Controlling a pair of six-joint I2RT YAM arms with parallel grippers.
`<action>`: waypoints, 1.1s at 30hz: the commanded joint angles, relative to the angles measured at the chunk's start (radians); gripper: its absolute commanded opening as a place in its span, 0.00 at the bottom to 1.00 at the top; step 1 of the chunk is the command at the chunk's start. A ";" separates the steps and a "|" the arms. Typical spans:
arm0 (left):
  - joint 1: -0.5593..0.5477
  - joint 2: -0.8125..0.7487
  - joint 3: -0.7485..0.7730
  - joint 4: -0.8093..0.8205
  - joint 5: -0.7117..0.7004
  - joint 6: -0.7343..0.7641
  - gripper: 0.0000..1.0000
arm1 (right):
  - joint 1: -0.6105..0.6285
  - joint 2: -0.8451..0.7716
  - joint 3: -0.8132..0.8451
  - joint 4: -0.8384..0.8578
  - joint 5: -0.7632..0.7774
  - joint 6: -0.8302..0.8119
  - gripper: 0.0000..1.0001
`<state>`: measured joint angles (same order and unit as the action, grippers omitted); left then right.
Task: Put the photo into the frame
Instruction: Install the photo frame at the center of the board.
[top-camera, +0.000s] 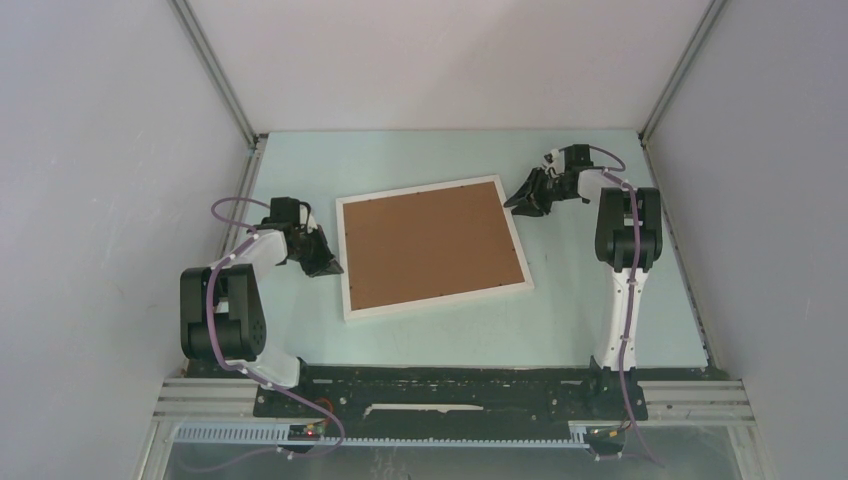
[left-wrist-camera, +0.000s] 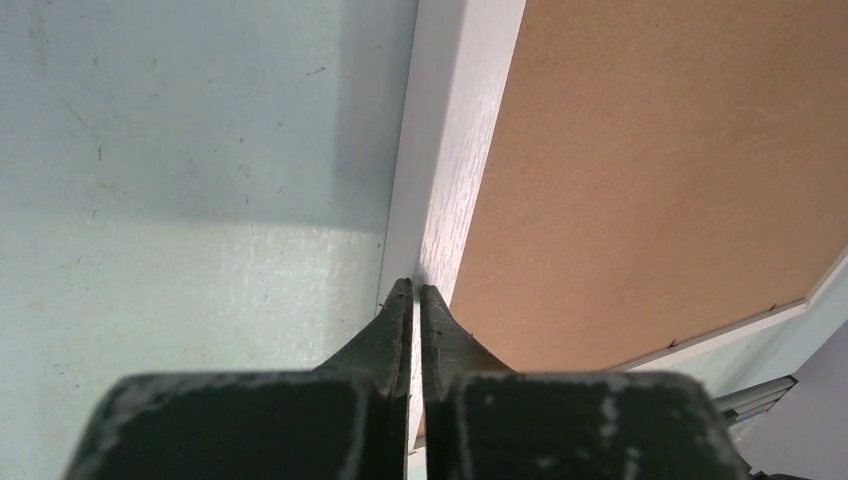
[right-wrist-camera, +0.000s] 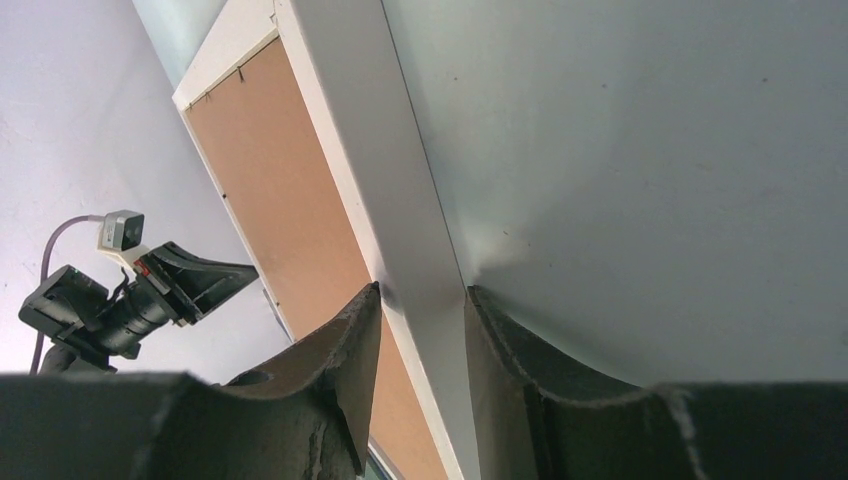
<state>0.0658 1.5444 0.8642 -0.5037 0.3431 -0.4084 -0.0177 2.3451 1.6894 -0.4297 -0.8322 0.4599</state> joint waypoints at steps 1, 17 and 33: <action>-0.015 -0.032 0.002 0.010 0.045 0.011 0.01 | 0.012 -0.022 -0.012 -0.036 0.057 -0.021 0.45; -0.016 -0.033 0.001 0.012 0.051 0.011 0.00 | 0.082 0.010 0.045 -0.114 0.133 -0.062 0.44; -0.016 -0.030 0.001 0.013 0.056 0.010 0.00 | 0.175 0.022 0.134 -0.302 0.346 -0.103 0.44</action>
<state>0.0658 1.5440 0.8642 -0.5079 0.3424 -0.4080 0.0647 2.3451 1.8111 -0.6071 -0.6273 0.3874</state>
